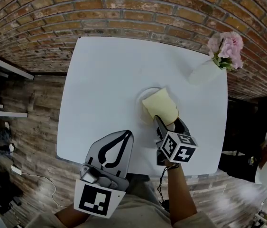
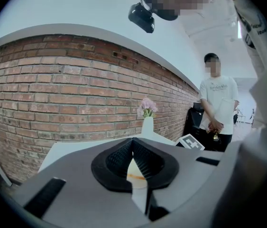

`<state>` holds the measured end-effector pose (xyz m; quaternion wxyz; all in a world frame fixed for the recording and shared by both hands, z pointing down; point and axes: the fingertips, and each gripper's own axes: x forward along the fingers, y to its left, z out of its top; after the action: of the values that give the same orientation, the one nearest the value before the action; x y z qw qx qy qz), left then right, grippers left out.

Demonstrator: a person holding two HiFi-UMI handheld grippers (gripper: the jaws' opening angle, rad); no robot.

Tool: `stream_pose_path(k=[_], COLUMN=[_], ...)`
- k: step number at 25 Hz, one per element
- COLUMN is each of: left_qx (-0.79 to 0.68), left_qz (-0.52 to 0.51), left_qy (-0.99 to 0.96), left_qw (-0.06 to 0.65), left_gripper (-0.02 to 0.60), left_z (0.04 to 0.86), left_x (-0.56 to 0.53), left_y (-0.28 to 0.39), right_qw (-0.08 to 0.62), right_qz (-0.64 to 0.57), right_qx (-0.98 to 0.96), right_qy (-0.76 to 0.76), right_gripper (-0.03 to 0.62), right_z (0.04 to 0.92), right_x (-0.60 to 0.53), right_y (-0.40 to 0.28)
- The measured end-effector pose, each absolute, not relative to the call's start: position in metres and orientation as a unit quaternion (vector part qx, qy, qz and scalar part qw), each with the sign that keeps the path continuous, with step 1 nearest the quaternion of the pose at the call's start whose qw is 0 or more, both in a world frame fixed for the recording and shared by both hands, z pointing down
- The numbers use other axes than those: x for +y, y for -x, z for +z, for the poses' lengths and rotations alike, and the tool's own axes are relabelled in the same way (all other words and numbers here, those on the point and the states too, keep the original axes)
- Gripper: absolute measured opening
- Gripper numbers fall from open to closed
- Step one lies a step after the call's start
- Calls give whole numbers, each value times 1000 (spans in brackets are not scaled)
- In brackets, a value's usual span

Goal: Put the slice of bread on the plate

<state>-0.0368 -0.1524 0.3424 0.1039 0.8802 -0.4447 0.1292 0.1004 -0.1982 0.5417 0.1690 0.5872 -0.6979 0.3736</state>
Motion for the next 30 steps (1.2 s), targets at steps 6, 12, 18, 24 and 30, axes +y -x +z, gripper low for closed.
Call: stream_pose_path(k=[6, 12, 18, 24, 30], left_qx=[-442, -444, -443, -442, -443], left_qz=[132, 129, 131, 130, 125], left_qy=[-881, -880, -881, -881, -882], left_qw=[105, 107, 105, 104, 103], left_gripper=[9, 9, 9, 9, 9], left_z=[344, 343, 342, 341, 338], left_x=[-152, -152, -151, -149, -147], left_y=[36, 37, 38, 38, 38], right_qw=[211, 199, 186, 170, 143], right_qz=[358, 356, 329, 302, 287], right_qx=[-683, -683, -687, -697, -711], right_qy=[-601, -606, -621, -628, -626], right_gripper=[376, 383, 383, 383, 352], right_z=[547, 545, 530, 513, 497], right_x=[-194, -195, -199, -203, -205], right_y=[-106, -107, -112, -112, -108])
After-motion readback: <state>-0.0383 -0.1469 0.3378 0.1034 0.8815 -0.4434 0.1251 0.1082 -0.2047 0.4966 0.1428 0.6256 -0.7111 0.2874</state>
